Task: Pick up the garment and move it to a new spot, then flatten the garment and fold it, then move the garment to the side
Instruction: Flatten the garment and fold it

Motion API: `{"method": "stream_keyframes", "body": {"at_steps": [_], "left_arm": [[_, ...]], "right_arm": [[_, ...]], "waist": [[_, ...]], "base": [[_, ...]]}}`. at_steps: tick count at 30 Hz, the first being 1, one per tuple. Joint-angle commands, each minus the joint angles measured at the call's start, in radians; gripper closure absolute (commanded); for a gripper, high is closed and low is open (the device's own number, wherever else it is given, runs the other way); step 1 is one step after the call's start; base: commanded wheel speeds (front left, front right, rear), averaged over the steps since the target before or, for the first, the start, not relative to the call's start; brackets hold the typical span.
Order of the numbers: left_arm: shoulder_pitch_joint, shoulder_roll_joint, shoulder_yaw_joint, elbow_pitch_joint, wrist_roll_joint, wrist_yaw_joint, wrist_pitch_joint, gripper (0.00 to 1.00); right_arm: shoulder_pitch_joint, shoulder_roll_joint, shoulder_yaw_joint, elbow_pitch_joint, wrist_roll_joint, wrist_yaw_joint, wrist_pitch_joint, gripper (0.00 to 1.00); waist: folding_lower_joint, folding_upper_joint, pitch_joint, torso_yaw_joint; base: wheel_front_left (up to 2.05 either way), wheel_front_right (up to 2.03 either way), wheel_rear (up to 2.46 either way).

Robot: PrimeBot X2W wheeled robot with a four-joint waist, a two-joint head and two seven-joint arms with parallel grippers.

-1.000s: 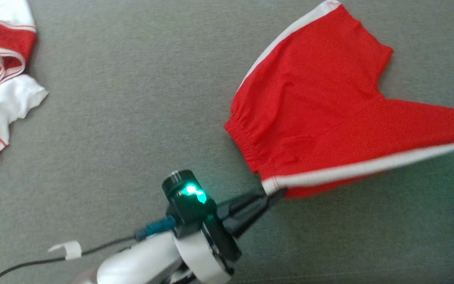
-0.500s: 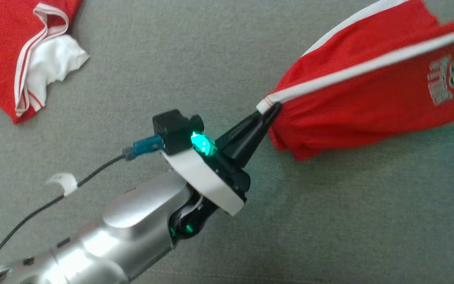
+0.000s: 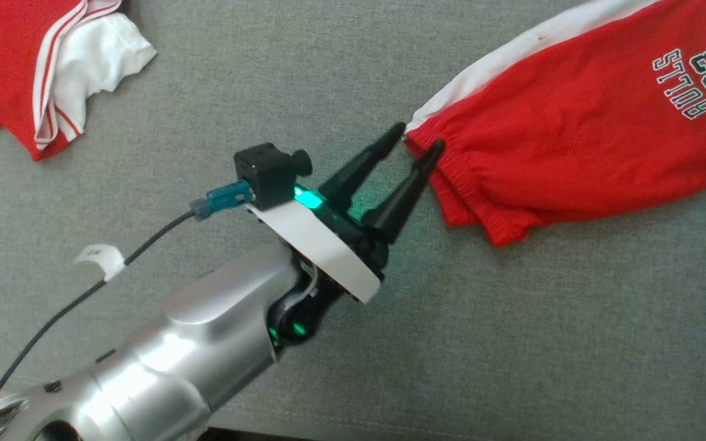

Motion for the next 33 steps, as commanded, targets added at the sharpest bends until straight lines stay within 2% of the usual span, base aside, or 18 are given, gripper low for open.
{"method": "stream_keyframes", "body": {"at_steps": [1, 4, 6, 9, 13, 17, 22, 23, 24, 33], "left_arm": [[-0.014, 0.013, 0.056, -0.011, 0.034, 0.002, -0.005, 0.00], [0.042, 0.002, 0.174, 0.024, 0.165, 0.006, -0.005, 0.00], [0.095, -0.018, 0.282, 0.008, 0.310, 0.037, -0.005, 0.00], [0.221, -0.074, 0.457, -0.099, 0.566, 0.106, -0.005, 0.00], [0.395, -0.137, 0.585, -0.242, 0.828, 0.159, -0.005, 0.00], [0.520, -0.174, 0.652, -0.335, 0.952, 0.191, -0.005, 0.00], [0.608, -0.188, 0.663, -0.383, 1.022, 0.184, -0.005, 0.00], [0.620, -0.189, 0.666, -0.385, 1.029, 0.182, -0.005, 0.00], [0.629, -0.190, 0.670, -0.386, 1.035, 0.181, -0.005, 0.00], [0.666, -0.192, 0.716, -0.377, 1.073, 0.174, -0.005, 0.00]], "right_arm": [[0.008, -0.034, 0.009, -0.036, -0.010, 0.007, -0.013, 0.00], [0.047, -0.091, 0.051, -0.051, -0.043, 0.007, -0.018, 0.00], [0.076, -0.134, 0.072, -0.047, -0.065, 0.007, -0.020, 0.00], [0.113, -0.204, 0.103, -0.024, -0.119, 0.007, -0.027, 0.00], [0.155, -0.252, 0.116, 0.024, -0.135, 0.007, -0.035, 0.00], [0.174, -0.275, 0.128, 0.082, -0.150, 0.007, -0.026, 0.00], [0.200, -0.277, 0.165, 0.153, -0.159, 0.007, 0.036, 0.00], [0.205, -0.272, 0.170, 0.166, -0.156, 0.007, 0.045, 0.57], [0.209, -0.268, 0.176, 0.172, -0.156, 0.007, 0.046, 1.00], [0.233, -0.209, 0.174, 0.241, -0.149, 0.007, -0.025, 1.00]], "waist": [[-0.0002, 0.0000, -0.006, 0.002], [-0.0002, 0.0000, -0.021, 0.006], [-0.0002, 0.0000, -0.030, 0.015], [-0.0002, 0.0000, -0.038, 0.034], [-0.0002, 0.0000, -0.045, 0.071], [-0.0002, 0.0000, -0.044, 0.113], [-0.0002, 0.0000, -0.059, 0.155], [-0.0002, 0.0000, -0.065, 0.158], [-0.0002, 0.0000, -0.073, 0.159], [-0.0002, 0.0000, -0.157, 0.098]], "base": [[0.00, 0.00, 0.00], [0.00, 0.00, 0.00], [0.00, 0.00, 0.00], [0.00, 0.00, 0.00], [0.00, 0.00, 0.00], [0.00, 0.00, 0.00], [0.00, 0.00, 0.00], [0.00, 0.00, 0.00], [0.00, 0.00, 0.00], [0.00, 0.00, 0.00]]}}
